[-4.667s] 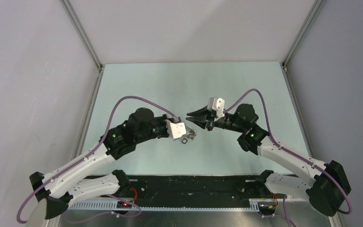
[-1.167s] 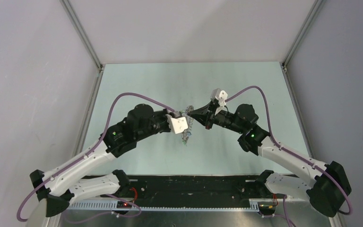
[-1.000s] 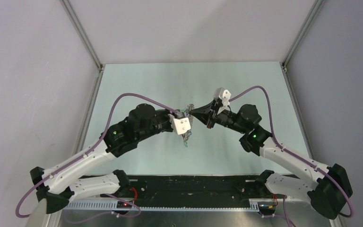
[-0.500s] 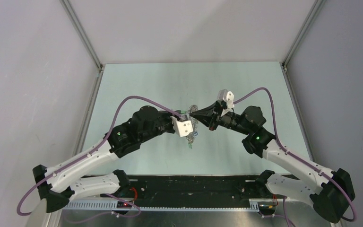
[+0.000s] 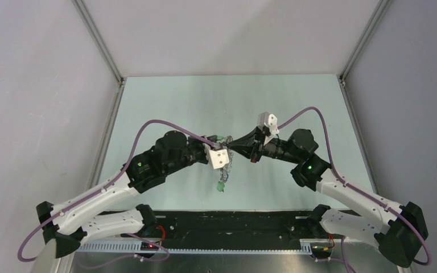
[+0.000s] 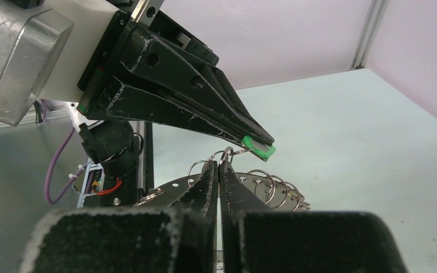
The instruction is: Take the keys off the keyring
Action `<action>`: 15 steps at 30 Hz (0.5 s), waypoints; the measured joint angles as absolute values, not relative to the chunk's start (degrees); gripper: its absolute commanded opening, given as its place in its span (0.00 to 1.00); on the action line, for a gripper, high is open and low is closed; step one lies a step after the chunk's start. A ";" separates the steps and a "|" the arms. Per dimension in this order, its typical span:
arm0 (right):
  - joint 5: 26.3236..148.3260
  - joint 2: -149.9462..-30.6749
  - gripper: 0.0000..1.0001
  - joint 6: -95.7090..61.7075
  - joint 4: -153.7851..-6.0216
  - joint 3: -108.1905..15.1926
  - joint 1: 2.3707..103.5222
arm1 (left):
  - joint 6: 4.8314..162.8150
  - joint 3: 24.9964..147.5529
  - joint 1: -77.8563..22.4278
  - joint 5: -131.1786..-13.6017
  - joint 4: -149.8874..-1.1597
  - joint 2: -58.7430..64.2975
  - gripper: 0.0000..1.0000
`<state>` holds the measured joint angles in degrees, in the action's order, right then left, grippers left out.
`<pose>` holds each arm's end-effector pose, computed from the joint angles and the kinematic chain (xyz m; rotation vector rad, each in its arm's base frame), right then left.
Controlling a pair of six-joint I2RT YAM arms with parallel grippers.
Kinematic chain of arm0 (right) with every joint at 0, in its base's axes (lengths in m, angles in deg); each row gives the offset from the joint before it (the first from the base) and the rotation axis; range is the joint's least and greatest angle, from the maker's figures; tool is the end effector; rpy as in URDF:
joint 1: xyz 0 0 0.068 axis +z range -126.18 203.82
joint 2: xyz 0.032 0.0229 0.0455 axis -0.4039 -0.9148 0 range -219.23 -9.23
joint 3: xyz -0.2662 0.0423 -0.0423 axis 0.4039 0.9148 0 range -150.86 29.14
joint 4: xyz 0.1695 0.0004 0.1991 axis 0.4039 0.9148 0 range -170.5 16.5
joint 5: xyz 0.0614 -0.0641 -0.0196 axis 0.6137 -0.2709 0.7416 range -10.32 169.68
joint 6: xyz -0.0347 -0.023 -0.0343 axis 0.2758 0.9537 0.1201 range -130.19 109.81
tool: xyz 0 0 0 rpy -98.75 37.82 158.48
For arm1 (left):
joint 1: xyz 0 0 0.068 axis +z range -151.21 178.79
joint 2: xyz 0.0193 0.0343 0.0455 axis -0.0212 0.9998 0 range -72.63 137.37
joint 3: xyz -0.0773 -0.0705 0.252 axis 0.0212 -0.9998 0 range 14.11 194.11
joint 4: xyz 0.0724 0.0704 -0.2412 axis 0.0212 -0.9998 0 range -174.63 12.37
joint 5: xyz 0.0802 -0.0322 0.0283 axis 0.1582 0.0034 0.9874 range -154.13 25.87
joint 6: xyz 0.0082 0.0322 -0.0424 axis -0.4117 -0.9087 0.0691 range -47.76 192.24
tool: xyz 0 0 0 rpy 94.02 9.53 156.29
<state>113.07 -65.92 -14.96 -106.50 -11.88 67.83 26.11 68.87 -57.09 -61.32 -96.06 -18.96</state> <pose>0.1513 0.1734 0.3443 -0.9618 1.1711 1.0954 0.1204 -0.1745 0.3583 1.4347 1.2050 -0.0713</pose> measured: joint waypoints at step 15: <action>115.58 -67.56 0.00 -16.62 -106.54 -11.88 69.64 | 26.11 67.78 -57.20 -63.05 -96.22 -19.83 0.00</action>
